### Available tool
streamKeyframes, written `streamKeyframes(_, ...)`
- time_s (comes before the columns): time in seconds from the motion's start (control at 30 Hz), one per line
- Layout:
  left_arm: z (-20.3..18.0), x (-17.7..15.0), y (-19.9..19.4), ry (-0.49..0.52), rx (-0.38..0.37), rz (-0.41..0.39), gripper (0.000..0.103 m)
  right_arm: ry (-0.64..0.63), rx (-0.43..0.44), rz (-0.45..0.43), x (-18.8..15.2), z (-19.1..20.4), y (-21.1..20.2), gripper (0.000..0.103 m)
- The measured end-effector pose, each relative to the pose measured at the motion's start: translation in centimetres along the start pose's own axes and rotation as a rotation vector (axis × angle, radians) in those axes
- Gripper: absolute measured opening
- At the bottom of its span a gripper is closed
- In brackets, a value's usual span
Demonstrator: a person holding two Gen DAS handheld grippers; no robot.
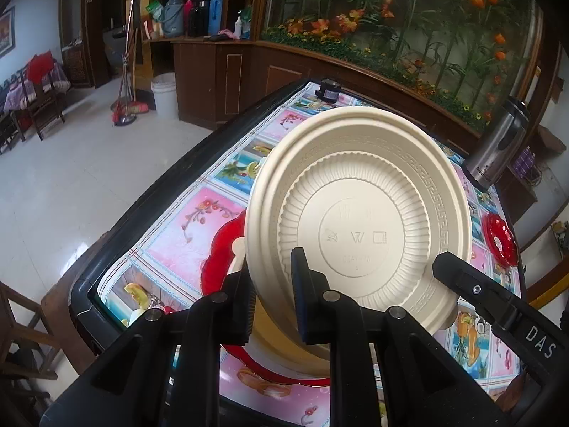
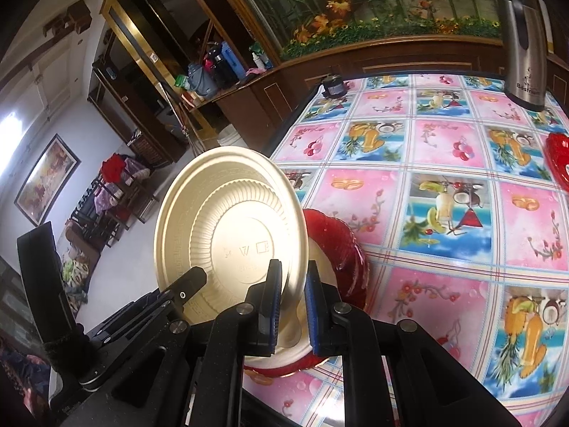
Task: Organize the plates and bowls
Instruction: 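Lower the beige plate onto the stack and open the left tool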
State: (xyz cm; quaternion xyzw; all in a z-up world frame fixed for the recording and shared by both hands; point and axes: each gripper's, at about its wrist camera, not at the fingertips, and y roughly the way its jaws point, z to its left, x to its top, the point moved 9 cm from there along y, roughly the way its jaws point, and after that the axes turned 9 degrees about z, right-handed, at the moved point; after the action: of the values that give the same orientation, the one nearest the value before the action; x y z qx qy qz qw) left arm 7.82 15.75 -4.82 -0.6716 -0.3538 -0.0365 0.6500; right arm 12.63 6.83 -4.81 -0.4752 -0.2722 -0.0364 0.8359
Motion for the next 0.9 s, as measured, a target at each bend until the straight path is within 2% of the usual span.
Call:
streamKeyframes(0.3,1.0,0.5,0.4,-0.004,-0.001,0.032,0.016,-0.007,0.011,0.037,0.9,0.8,1.2,0.012)
streamKeyframes(0.9,1.2,-1.3,0.4,0.018,0.019,0.048,0.017,0.006,0.027,0.089,-1.1,0.5,2.4,0.012)
